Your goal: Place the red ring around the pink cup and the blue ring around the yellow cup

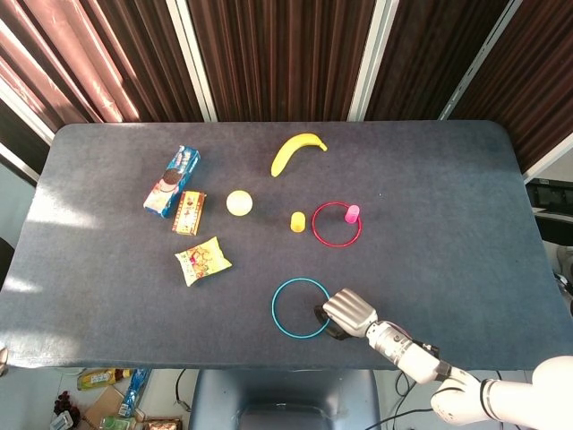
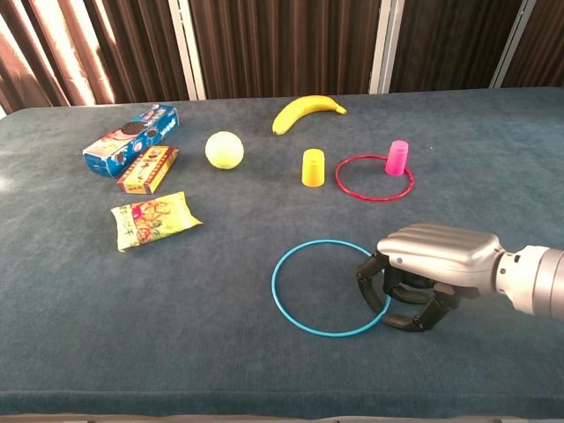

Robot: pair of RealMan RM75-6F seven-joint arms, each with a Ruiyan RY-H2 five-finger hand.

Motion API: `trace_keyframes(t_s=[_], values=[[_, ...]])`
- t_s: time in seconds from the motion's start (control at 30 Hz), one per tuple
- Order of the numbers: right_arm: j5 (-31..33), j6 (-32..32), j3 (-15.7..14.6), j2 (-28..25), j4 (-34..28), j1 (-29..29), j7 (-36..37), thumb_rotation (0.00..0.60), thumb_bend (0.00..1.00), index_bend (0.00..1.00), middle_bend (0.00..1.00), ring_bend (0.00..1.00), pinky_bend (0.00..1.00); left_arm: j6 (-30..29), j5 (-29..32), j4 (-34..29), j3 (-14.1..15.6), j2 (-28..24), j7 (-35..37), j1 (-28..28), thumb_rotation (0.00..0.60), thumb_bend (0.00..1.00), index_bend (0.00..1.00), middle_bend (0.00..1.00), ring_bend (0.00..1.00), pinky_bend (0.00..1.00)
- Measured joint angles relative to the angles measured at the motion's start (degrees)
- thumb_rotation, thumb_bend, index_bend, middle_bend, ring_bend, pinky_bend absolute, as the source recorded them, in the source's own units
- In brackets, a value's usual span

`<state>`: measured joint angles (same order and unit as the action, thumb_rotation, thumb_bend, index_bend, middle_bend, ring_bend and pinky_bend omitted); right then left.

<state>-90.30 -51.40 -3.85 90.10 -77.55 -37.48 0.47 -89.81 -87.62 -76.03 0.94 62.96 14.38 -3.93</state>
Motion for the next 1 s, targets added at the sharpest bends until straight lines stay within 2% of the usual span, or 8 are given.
trace_keyframes(t_s=[0.37, 0.67, 0.87, 1.0], values=[[0.3, -0.3, 0.0, 0.1, 0.0, 0.3, -1.3, 0.600, 0.47, 0.80, 1.00, 1.00, 1.00, 0.1, 0.0, 0.0, 0.0, 0.0, -0.1, 0.0, 0.600, 0.42, 0.02, 0.00, 0.00, 0.13], [1.0, -1.2, 1.3, 0.0, -0.5, 0.3, -1.1, 0.600, 0.50, 0.88, 1.00, 1.00, 1.00, 0.3, 0.0, -0.2, 0.0, -0.1, -0.1, 0.1, 0.600, 0.42, 0.02, 0.00, 0.00, 0.13], [2.5, -1.4, 3.9, 0.1, -0.7, -0.4, -0.4, 0.600, 0.51, 0.89, 1.00, 1.00, 1.00, 0.3, -0.2, -0.4, 0.1, -0.2, -0.4, 0.2, 0.600, 0.42, 0.02, 0.00, 0.00, 0.13], [5.6, -0.1, 7.5, 1.0, 0.1, -2.1, -0.6, 0.600, 0.52, 0.89, 1.00, 1.00, 1.00, 0.2, -0.4, -0.7, 0.2, -0.3, -0.7, 0.2, 0.600, 0.42, 0.02, 0.00, 0.00, 0.13]])
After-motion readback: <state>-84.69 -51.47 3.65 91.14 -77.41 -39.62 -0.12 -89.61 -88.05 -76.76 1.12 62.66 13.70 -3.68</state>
